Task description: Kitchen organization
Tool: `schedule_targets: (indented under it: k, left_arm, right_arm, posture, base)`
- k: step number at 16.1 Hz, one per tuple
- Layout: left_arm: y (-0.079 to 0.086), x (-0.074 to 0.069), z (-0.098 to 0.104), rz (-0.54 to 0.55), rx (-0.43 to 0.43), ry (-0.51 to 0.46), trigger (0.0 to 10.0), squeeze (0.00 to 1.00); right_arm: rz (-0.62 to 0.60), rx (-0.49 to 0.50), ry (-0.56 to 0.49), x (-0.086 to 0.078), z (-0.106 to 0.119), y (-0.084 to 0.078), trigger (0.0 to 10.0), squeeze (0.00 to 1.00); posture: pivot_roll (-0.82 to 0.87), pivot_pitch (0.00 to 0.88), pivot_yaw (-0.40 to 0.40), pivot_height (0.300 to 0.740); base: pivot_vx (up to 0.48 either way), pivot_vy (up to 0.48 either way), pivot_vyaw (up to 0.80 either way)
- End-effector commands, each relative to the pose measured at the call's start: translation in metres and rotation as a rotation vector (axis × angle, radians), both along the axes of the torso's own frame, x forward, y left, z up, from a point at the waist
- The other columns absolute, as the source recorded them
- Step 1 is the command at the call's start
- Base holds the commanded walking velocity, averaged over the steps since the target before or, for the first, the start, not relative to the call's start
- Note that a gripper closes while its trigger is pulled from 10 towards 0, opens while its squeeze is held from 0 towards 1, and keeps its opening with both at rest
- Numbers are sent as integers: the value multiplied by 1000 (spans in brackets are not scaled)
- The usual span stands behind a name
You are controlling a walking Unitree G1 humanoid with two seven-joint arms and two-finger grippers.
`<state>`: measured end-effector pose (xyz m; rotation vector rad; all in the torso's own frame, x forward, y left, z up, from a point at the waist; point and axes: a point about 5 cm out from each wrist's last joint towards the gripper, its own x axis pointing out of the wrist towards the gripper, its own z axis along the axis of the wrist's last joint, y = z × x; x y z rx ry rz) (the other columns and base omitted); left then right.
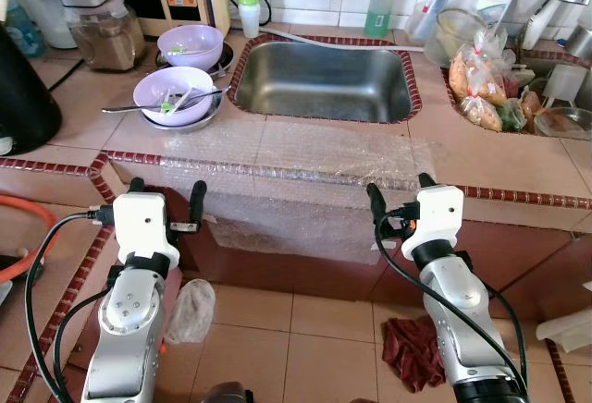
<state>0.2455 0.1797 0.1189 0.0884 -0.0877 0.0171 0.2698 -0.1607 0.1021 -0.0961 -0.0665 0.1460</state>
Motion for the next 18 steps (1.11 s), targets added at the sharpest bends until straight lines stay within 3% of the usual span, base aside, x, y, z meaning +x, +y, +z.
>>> schedule_targets:
  k: [1,6,10,18]
  left_arm:
    - [-4,4,17,-22,3,-65,10000,0]
    - [-6,8,34,-23,-14,-124,10000,0]
    - [-8,9,34,-34,-15,-124,10000,0]
    - [-11,9,35,-50,-24,-119,10000,0]
  right_arm:
    - [10,1,-52,1,11,2,10000,0]
    - [55,-53,-150,6,31,7,10000,0]
    - [56,-56,-148,7,30,7,10000,0]
    - [52,-49,-131,5,25,5,10000,0]
  posture:
    - [-7,0,-1,740]
    - [-9,0,3,740]
    - [-12,0,5,740]
    - [-13,0,7,740]
  base:
    - [0,0,0]
    - [0,0,0]
    - [0,0,695]
    - [232,0,0]
